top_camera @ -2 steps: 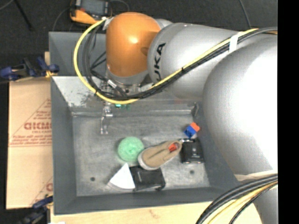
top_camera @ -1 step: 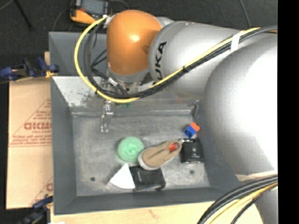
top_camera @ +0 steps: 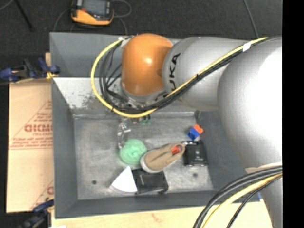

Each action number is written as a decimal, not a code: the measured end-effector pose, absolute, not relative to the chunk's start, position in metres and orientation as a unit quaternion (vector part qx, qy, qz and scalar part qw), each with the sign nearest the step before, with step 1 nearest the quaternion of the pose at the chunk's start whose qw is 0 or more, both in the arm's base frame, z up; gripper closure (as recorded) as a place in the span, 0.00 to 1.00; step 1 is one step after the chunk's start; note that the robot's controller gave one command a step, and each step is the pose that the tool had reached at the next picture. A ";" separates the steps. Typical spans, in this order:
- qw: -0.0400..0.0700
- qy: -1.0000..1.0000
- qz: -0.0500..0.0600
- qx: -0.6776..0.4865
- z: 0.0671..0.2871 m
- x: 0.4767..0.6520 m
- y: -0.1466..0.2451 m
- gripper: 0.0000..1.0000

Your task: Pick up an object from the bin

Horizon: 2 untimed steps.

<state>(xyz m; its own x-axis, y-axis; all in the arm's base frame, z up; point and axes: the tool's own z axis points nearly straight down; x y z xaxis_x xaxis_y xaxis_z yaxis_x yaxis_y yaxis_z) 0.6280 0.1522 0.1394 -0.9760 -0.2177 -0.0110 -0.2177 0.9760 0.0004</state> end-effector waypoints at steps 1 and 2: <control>-0.002 0.975 0.000 -0.223 0.118 0.610 0.122 0.00; 0.003 0.984 0.001 -0.180 0.137 0.611 0.099 0.00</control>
Offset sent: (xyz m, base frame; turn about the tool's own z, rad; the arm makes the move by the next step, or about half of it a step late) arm -0.0182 -0.0623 0.0031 -0.1006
